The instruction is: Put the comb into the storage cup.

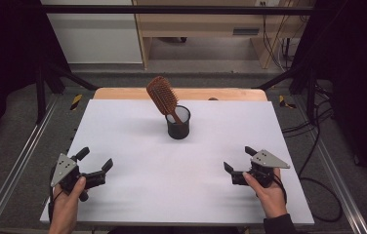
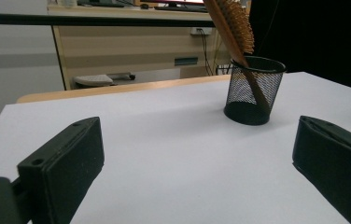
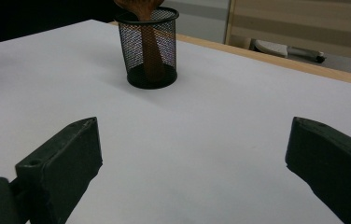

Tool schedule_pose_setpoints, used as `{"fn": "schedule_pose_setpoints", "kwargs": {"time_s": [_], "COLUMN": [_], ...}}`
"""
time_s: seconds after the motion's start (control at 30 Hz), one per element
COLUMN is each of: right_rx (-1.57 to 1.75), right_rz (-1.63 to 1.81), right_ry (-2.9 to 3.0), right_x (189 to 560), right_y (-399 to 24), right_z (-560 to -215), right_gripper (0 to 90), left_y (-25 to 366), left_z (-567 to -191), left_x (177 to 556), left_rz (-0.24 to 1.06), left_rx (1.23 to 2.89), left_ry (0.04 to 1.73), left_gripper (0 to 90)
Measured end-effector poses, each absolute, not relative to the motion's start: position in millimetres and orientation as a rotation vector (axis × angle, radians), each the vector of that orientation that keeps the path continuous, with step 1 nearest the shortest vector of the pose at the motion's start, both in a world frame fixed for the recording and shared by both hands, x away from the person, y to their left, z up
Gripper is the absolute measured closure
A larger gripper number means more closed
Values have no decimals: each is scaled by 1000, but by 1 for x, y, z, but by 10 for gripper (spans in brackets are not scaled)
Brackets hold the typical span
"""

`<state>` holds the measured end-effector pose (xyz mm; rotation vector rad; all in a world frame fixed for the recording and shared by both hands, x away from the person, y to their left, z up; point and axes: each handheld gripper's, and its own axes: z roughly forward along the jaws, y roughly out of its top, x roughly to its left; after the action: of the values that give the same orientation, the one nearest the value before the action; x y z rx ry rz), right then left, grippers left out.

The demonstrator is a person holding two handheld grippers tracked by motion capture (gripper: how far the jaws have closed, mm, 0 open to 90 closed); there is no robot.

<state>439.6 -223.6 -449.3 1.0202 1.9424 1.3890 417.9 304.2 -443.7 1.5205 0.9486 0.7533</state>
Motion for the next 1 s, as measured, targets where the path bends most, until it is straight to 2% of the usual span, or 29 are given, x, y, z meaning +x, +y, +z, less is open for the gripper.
{"fn": "schedule_pose_setpoints", "kwargs": {"time_s": [0.57,0.9,1.0], "right_rx": [979,981,976], "right_rz": [1418,1481,1483], "right_ry": [1918,1823,1831], "right_x": [426,424,426], "right_y": [-232,-239,-235], "right_z": [-450,-449,-451], "right_gripper": [50,41,40], "left_y": [299,306,305], "left_z": [-454,-445,-442], "left_x": [406,392,389], "left_rz": [712,743,767], "left_rx": [1499,1429,1453], "left_ry": [979,975,958], "left_gripper": [32,31,28]}}
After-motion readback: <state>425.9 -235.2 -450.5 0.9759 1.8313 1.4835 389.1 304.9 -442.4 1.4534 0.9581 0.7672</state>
